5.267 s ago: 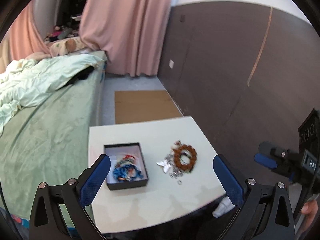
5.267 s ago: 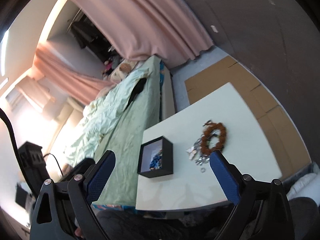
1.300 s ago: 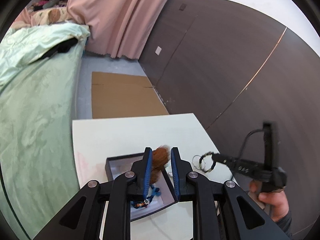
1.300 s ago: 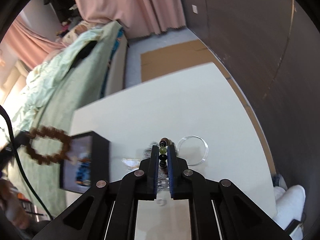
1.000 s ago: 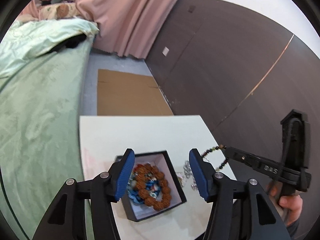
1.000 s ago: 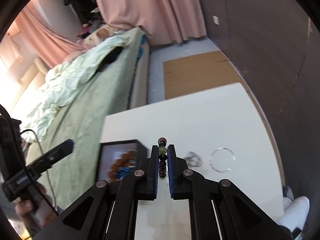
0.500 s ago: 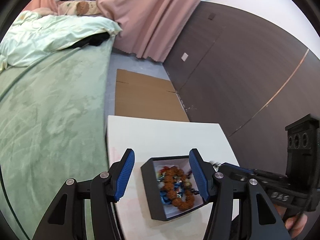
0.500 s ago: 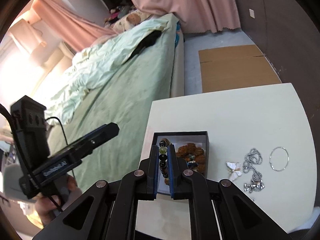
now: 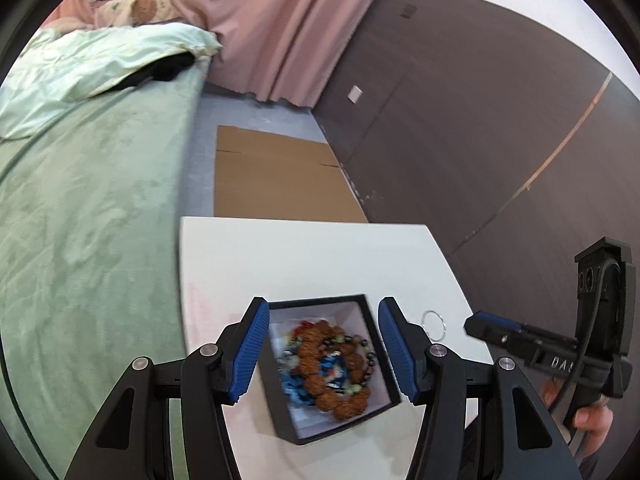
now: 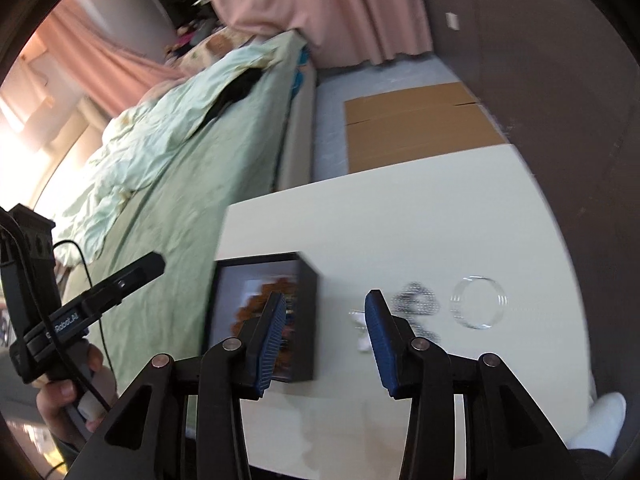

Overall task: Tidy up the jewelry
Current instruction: 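Open both grippers over the black box to drop both bracelets, then grasp the white butterfly pendant with the left gripper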

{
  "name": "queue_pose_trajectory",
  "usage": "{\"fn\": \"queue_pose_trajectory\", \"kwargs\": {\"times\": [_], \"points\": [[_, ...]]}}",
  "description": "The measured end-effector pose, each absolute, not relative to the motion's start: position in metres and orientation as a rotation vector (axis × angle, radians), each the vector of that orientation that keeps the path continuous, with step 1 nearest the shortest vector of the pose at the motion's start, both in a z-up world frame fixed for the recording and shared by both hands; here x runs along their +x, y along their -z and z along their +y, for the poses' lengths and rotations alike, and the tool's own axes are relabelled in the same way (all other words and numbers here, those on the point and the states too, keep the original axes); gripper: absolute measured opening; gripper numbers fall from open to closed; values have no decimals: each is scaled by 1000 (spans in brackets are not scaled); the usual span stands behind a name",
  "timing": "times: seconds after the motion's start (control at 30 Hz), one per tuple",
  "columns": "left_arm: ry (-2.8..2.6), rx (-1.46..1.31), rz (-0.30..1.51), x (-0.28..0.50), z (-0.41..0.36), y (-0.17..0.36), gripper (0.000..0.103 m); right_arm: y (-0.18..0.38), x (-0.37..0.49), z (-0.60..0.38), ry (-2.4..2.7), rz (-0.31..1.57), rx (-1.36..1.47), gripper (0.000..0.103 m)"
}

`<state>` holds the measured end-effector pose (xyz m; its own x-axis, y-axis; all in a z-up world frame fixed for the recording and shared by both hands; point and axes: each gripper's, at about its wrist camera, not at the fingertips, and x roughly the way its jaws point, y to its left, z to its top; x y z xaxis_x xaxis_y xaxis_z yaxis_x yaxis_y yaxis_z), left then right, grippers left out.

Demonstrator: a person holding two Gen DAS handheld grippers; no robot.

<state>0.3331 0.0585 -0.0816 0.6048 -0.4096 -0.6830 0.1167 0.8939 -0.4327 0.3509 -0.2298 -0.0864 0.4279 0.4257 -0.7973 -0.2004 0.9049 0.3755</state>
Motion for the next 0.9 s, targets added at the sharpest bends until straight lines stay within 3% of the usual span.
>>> {"fn": "queue_pose_trajectory", "kwargs": {"times": [0.43, 0.9], "points": [[458, -152, 930, 333, -49, 89, 58, 112, 335, -334, -304, 1028, 388, 42], [513, 386, 1103, 337, -135, 126, 58, 141, 328, -373, -365, 1060, 508, 42]]}}
